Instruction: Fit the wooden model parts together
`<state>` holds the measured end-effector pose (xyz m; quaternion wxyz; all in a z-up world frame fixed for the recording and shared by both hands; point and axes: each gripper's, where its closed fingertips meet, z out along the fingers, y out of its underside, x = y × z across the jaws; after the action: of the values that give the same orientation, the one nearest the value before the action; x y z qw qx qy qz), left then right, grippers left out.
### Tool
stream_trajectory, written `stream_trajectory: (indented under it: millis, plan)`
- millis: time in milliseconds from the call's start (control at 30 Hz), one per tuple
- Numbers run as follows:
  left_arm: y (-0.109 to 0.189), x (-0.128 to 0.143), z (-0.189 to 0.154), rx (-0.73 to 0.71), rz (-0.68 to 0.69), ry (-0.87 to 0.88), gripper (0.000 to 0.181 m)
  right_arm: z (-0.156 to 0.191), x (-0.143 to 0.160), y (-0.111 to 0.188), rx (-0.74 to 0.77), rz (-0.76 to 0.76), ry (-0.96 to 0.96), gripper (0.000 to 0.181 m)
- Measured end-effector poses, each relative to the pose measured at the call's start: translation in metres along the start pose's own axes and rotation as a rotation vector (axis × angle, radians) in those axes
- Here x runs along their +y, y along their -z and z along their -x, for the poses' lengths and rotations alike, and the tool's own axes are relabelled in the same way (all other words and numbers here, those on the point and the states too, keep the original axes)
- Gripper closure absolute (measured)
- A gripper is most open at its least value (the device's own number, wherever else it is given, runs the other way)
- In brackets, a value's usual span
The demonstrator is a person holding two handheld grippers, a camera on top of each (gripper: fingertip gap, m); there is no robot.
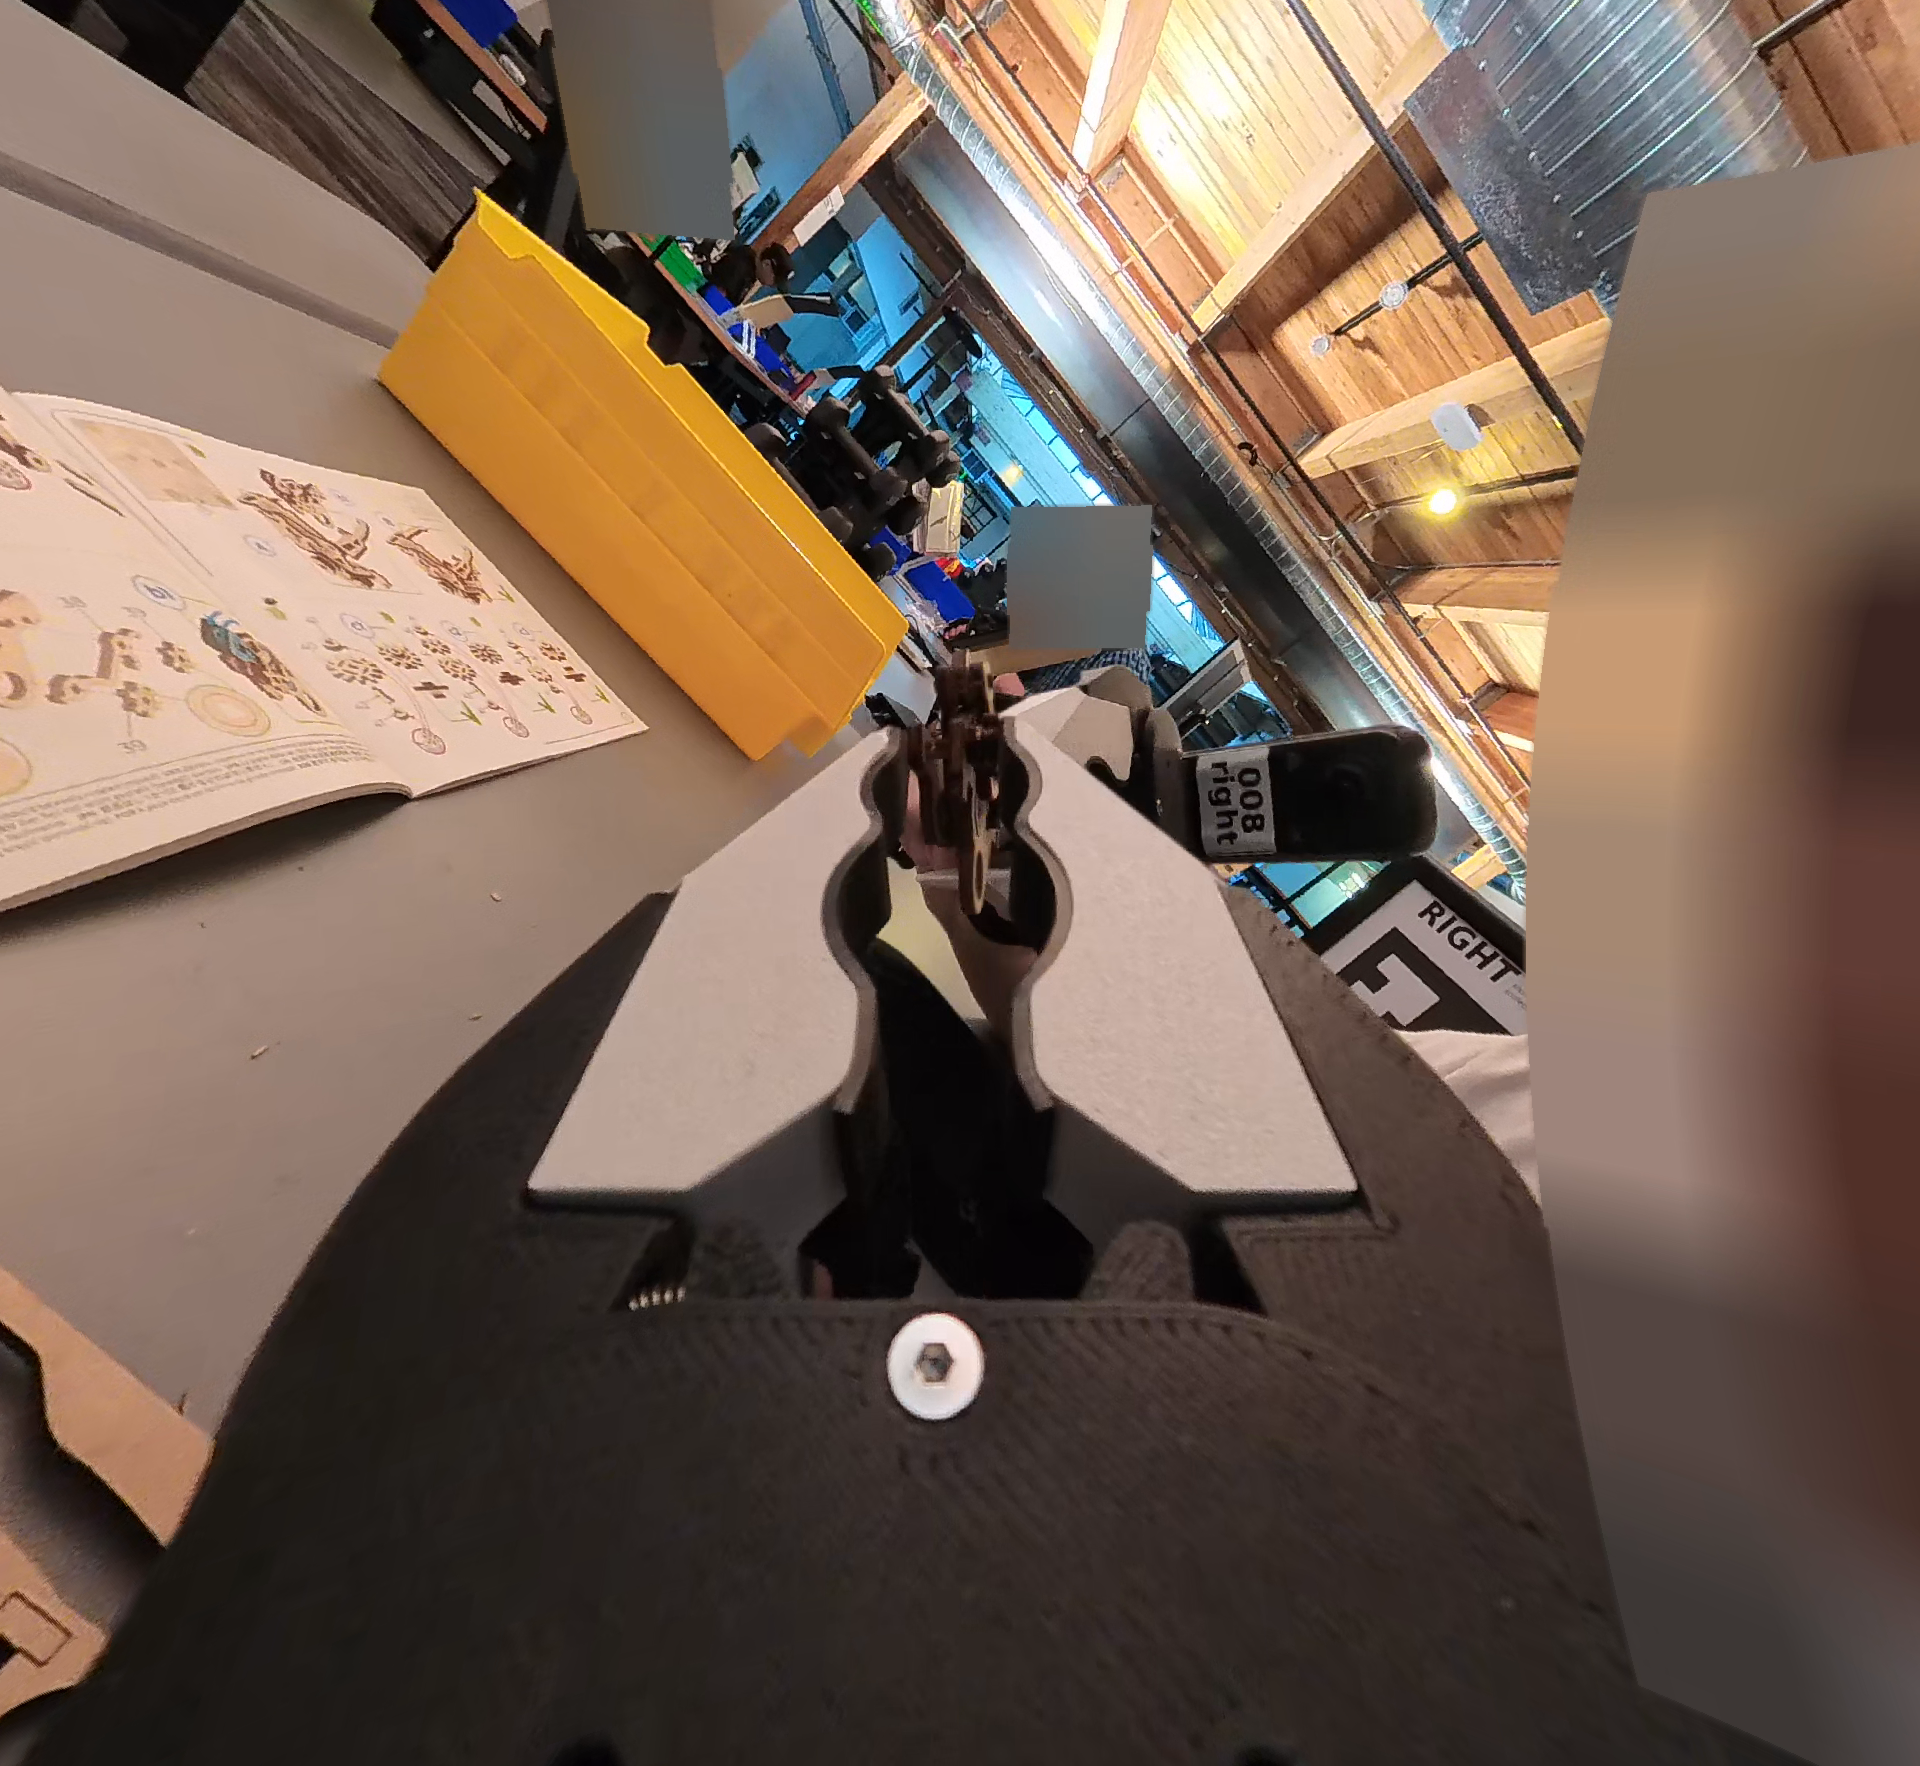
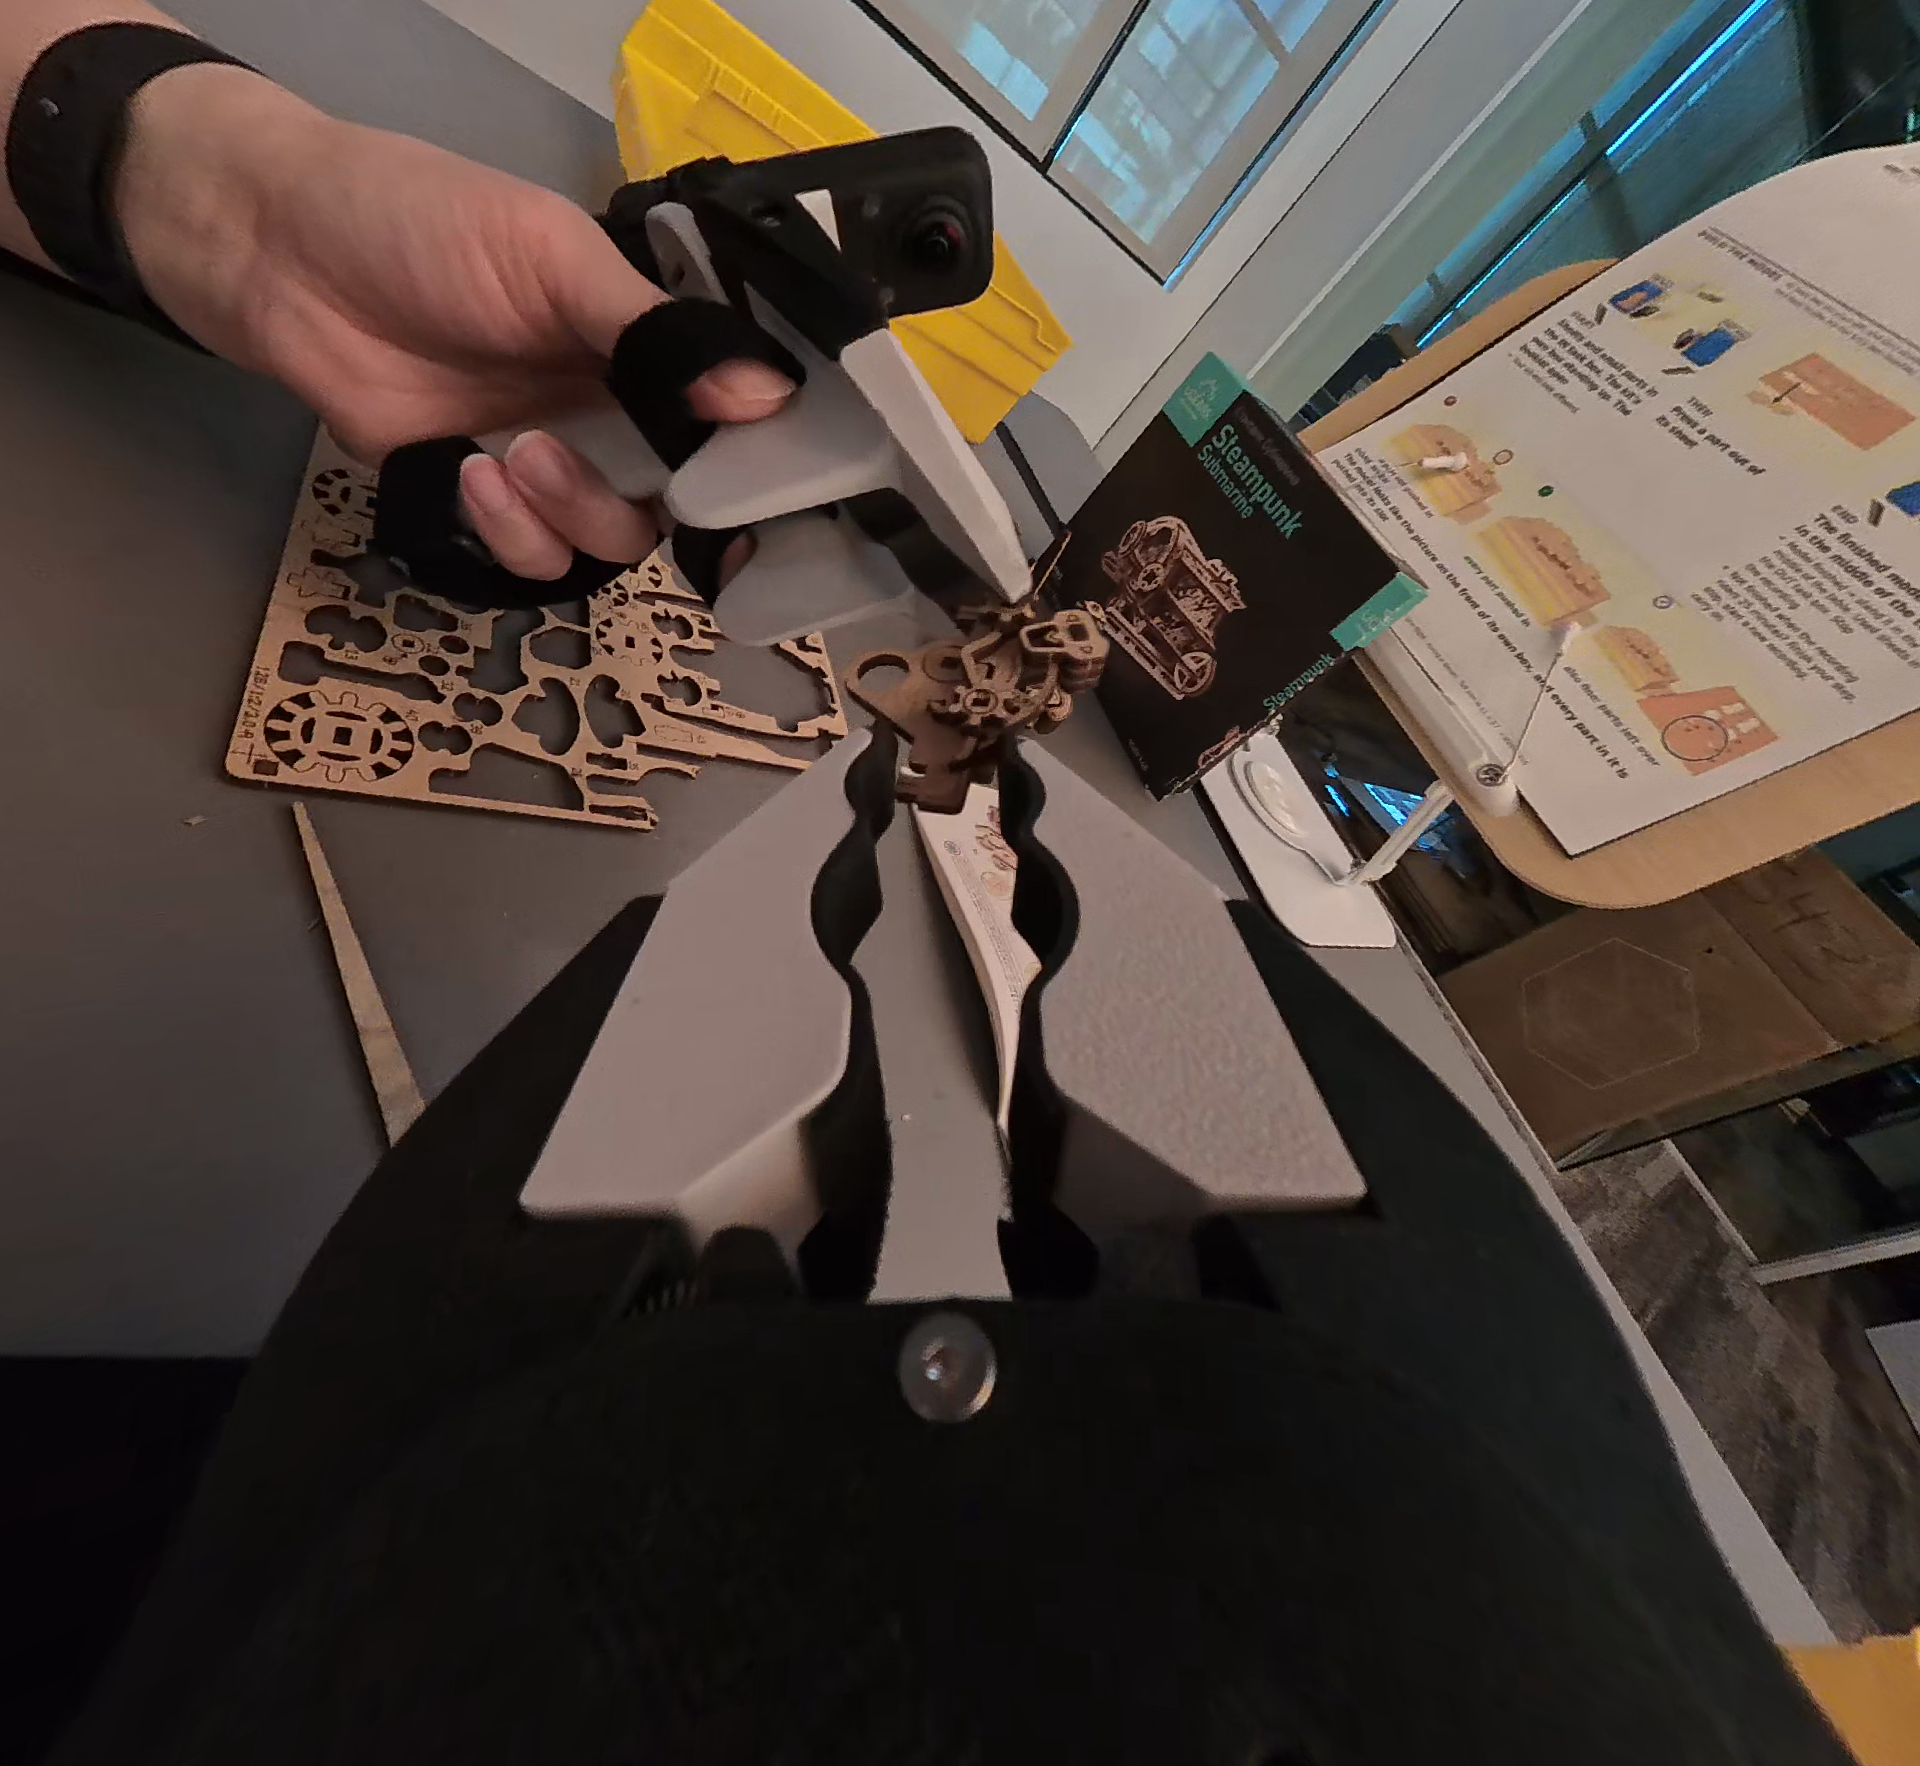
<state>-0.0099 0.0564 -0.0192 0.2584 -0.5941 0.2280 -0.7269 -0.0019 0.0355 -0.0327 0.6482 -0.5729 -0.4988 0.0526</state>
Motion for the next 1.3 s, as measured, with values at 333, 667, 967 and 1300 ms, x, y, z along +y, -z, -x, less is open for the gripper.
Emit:
stream_trajectory:
  millis: [333,667,967,1300]
  plan:
    - [-0.002,0.002,-0.007,0.052,0.034,-0.003,0.166,-0.002,-0.004,0.008,-0.069,-0.082,-0.023,0.164]
    - [-0.001,0.002,-0.012,0.056,0.079,-0.110,0.166,0.000,-0.005,0.013,-0.096,-0.139,0.029,0.167]
    - [-0.001,0.006,-0.014,0.065,0.129,-0.144,0.163,-0.001,-0.003,0.013,-0.097,-0.156,0.055,0.168]
    - [0.001,0.003,-0.015,0.066,0.123,-0.165,0.164,-0.001,-0.004,0.016,-0.097,-0.173,0.082,0.168]
